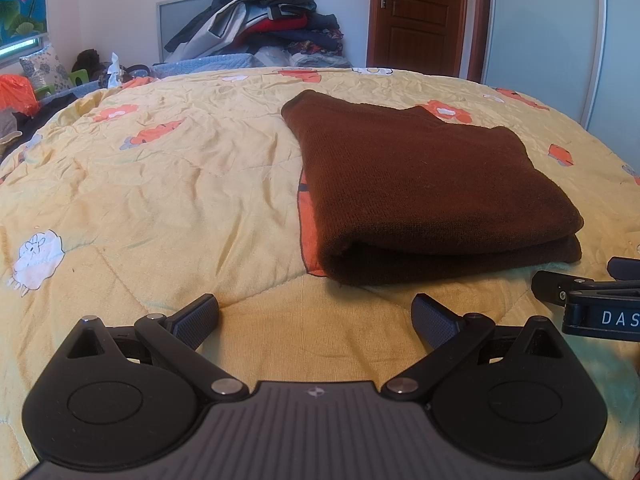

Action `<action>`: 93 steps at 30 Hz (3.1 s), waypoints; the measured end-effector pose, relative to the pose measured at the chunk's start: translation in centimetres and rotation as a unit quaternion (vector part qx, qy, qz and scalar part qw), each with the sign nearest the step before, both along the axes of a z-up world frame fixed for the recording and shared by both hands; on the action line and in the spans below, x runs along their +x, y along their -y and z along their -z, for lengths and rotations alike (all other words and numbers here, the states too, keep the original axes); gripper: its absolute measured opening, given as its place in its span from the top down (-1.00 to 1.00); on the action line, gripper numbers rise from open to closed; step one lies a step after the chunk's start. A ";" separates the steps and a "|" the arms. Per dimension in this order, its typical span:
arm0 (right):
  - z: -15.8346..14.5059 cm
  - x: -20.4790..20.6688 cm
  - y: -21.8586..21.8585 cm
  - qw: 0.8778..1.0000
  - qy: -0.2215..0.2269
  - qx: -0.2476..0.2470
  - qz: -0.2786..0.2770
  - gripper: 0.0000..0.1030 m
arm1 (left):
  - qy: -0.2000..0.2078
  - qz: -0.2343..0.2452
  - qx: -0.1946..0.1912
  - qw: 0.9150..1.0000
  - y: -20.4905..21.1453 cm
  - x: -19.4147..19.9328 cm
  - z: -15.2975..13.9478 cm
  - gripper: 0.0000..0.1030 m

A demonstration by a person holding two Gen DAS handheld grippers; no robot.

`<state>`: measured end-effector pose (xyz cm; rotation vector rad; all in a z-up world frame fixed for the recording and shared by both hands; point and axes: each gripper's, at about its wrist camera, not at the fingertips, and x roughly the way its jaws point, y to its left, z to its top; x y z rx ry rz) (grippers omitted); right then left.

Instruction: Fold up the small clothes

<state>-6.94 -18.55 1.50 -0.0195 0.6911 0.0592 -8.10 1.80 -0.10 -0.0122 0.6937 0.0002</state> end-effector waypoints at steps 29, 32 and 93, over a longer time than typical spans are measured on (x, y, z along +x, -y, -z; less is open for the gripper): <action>0.0 0.0 0.0 1.000 0.000 0.000 0.000 -1.00 | 0.000 0.000 0.000 1.000 0.1 -0.1 -0.1 -1.00; 0.0 0.0 0.0 1.000 0.000 0.000 0.000 -1.00 | 0.000 0.000 0.000 1.000 0.1 -0.1 -0.1 -1.00; -0.3 0.0 0.0 1.000 -0.008 0.002 -0.005 -1.00 | 0.002 -0.022 -0.012 1.000 -0.6 -0.3 -1.7 -1.00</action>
